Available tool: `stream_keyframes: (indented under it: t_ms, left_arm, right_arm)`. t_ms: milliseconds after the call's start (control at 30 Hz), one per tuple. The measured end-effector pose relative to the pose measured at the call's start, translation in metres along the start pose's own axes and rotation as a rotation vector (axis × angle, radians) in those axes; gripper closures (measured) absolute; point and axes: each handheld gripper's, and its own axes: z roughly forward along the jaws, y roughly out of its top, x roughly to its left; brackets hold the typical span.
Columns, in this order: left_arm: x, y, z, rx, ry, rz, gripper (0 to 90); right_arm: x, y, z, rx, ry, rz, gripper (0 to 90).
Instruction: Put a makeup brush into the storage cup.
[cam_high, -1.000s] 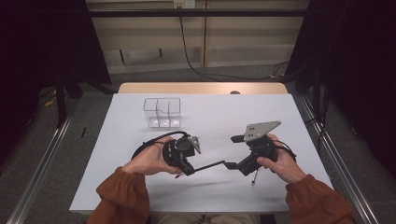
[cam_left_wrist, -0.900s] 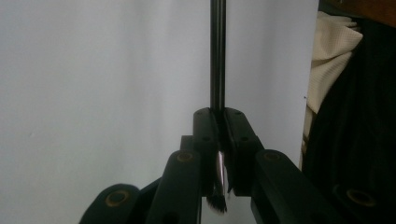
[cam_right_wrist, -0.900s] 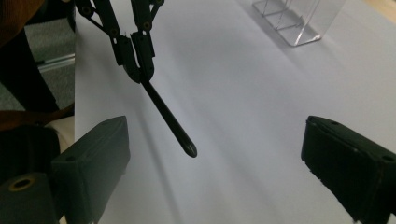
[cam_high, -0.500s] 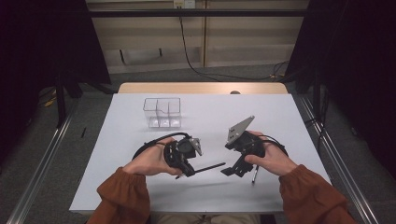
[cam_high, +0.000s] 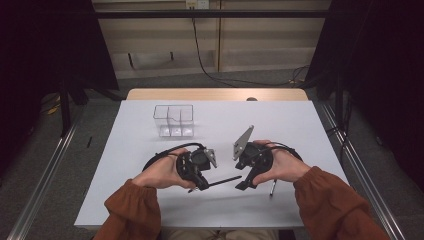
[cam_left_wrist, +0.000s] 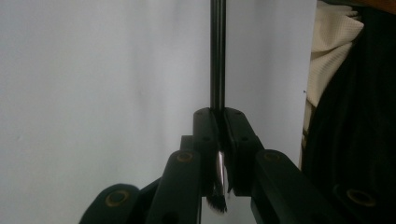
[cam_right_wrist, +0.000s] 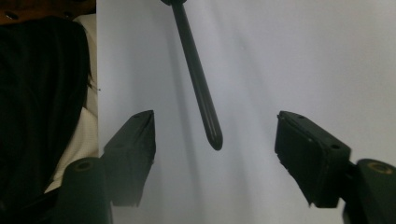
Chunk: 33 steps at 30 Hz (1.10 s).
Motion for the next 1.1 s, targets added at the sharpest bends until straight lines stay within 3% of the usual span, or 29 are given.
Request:
stream_keyframes:
  t_ms: [167, 233, 400, 700, 833, 1100]
  left_arm:
    - [0.001, 0.001, 0.001, 0.016, -0.004, 0.012, 84.3]
    - [0.001, 0.001, 0.002, 0.005, -0.012, -0.002, 84.3]
    - [0.003, 0.000, 0.003, 0.018, -0.016, 0.008, 84.3]
    - [0.003, -0.001, 0.006, 0.015, -0.022, 0.000, 84.3]
    - [0.003, -0.001, 0.005, 0.015, -0.024, 0.012, 84.3]
    - [0.002, -0.002, 0.005, 0.006, -0.013, 0.046, 83.9]
  right_arm:
    - [-0.002, 0.002, 0.006, 0.020, 0.055, 0.008, 49.9]
    - [-0.003, 0.003, 0.007, 0.021, 0.057, 0.012, 53.9]
    - [-0.004, 0.005, 0.007, 0.036, 0.076, 0.004, 62.7]
    - [-0.004, 0.010, 0.012, 0.049, 0.091, -0.017, 74.3]
    - [-0.003, 0.010, 0.014, 0.047, 0.082, -0.031, 80.7]
    - [-0.002, 0.009, 0.013, 0.047, 0.100, -0.064, 83.7]
